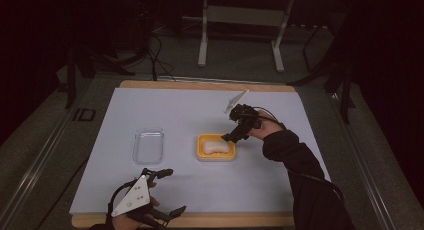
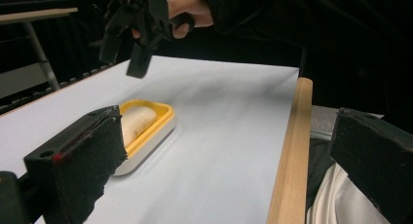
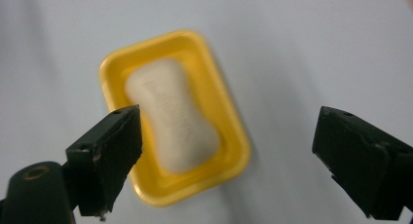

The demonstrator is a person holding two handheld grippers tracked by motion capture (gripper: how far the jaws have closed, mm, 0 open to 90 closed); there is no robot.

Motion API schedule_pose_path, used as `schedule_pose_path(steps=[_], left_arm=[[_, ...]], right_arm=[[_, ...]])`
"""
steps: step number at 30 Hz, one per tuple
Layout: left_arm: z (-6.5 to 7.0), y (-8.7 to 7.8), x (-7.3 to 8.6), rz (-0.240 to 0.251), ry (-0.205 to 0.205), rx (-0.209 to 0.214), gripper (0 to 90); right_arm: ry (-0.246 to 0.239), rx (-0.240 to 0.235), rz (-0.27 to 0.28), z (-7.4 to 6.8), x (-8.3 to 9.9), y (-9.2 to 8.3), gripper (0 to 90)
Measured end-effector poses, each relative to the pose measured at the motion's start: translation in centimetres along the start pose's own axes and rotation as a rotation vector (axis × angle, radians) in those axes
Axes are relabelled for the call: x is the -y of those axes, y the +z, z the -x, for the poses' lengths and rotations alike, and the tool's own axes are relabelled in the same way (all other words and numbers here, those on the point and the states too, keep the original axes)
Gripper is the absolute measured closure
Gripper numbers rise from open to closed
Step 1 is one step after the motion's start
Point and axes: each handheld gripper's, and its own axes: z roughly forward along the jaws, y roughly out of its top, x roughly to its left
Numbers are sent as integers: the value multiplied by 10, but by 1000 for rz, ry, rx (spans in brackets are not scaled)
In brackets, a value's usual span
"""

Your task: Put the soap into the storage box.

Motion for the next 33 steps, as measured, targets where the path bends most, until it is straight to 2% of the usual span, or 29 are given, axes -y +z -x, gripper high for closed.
schedule_pose_path(steps=[2, 4, 6, 7, 9, 10, 13, 19, 22, 23, 28, 30, 32, 33], left_arm=[[0, 0, 0, 0, -1, -1, 1], [0, 0, 0, -2, 1, -2, 1], [0, 0, 0, -2, 0, -4, 1], [0, 0, 0, -2, 1, -5, 1], [0, 0, 0, -6, 3, -7, 1], [0, 0, 0, -8, 3, -6, 1], [1, 0, 0, -1, 3, -1, 1], [1, 0, 0, -6, 5, -10, 1], [2, 0, 0, -3, 7, -12, 1], [2, 0, 0, -3, 7, -13, 1], [2, 0, 0, -5, 7, -13, 1], [2, 0, 0, -7, 8, -13, 1], [2, 0, 0, -8, 8, -13, 1], [2, 0, 0, -8, 7, -14, 1]], right_arm=[[51, 30, 12, 1, 3, -4, 109], [79, 73, 26, 1, 8, -6, 110], [117, 145, 28, 0, 12, -8, 122], [136, 155, 43, 0, 15, -10, 122], [192, 167, 54, 1, 20, -13, 134], [200, 163, 50, 1, 23, -14, 134], [182, 199, 16, 0, 31, -14, 134], [247, 204, 49, -3, 47, -22, 131], [249, 224, 44, -5, 51, -23, 127], [270, 242, 42, -7, 55, -25, 127], [295, 244, 59, -10, 65, -29, 128], [314, 262, 69, -12, 70, -30, 128], [326, 245, 79, -14, 75, -31, 128], [333, 252, 82, -16, 78, -32, 128]])
